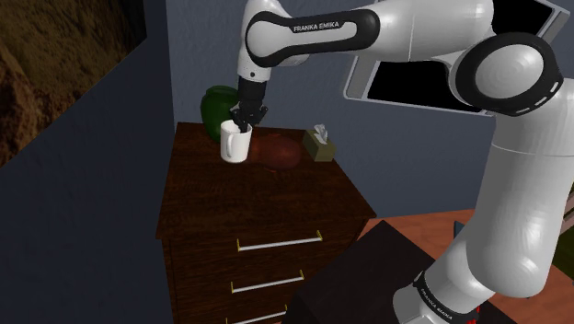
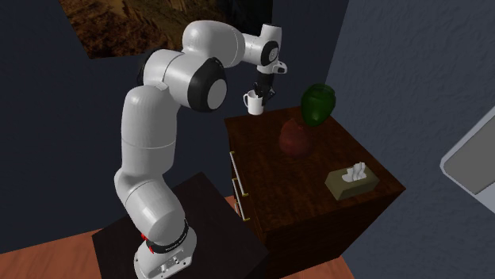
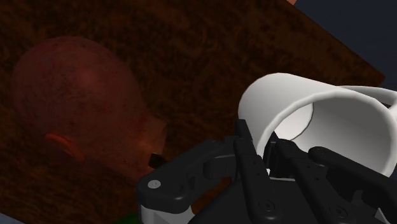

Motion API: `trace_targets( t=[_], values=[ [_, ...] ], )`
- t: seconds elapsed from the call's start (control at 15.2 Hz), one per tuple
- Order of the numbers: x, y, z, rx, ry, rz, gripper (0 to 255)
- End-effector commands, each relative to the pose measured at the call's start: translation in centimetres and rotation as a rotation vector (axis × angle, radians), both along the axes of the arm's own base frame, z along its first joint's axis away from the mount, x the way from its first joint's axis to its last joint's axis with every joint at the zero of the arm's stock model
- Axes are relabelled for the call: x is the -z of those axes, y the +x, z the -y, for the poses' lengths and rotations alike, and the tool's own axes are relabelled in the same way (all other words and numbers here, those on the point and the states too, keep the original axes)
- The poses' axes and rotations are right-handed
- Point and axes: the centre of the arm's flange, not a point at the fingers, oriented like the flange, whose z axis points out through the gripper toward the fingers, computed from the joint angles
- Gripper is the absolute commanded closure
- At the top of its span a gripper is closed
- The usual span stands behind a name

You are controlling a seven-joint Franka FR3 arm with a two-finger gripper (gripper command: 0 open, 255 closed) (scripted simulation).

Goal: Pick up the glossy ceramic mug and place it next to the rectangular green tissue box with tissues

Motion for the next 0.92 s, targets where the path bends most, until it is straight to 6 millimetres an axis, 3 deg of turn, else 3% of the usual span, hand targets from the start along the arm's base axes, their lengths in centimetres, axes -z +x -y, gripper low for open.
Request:
trace_targets(
  t=[0.0,0.73,0.86],
  values=[
    [-1.1,0.1,0.0,0.000,0.000,0.000,255],
    [-6.4,0.1,0.0,0.000,0.000,0.000,255],
    [-6.4,-0.6,2.6,0.000,0.000,0.000,255]
  ],
)
